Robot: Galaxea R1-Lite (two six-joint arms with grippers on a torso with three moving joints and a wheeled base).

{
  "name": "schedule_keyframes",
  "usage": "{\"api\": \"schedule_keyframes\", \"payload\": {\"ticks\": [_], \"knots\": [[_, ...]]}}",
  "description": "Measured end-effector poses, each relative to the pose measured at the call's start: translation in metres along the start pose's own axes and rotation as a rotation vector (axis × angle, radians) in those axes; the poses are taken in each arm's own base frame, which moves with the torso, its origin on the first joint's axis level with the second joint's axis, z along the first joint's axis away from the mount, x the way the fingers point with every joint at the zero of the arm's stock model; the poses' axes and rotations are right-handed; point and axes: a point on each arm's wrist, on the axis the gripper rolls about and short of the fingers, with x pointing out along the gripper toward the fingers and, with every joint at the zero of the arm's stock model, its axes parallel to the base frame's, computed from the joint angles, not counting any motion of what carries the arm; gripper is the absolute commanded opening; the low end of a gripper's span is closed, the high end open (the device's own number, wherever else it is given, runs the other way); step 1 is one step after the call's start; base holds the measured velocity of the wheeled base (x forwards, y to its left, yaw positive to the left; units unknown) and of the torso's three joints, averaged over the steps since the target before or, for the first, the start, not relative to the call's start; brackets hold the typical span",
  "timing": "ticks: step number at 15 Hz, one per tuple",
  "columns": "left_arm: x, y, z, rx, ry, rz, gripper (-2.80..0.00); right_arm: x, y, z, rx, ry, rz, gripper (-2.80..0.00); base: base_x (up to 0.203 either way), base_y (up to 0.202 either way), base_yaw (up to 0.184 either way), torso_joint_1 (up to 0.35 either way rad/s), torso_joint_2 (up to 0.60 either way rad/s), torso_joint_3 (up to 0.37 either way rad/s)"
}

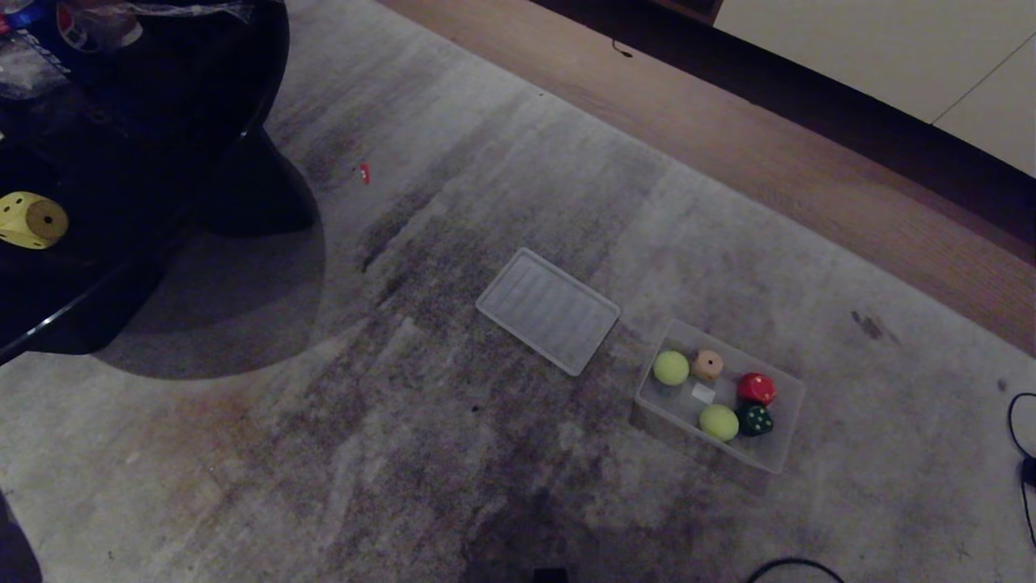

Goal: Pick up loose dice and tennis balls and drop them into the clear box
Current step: Pick up toys out of the box

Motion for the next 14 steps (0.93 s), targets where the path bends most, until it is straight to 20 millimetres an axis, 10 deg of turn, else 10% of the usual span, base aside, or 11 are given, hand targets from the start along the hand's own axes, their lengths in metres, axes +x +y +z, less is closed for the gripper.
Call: {"api": "schedule_keyframes", "payload": {"ticks": [14], "knots": [[0.0,0.0,0.0001,-0.007,-0.001,0.001,-2.8,0.0,0.0,0.0,0.0,0.0,0.0,-2.8,0.0,0.0,0.0,0.002,0.0,0.203]]}}
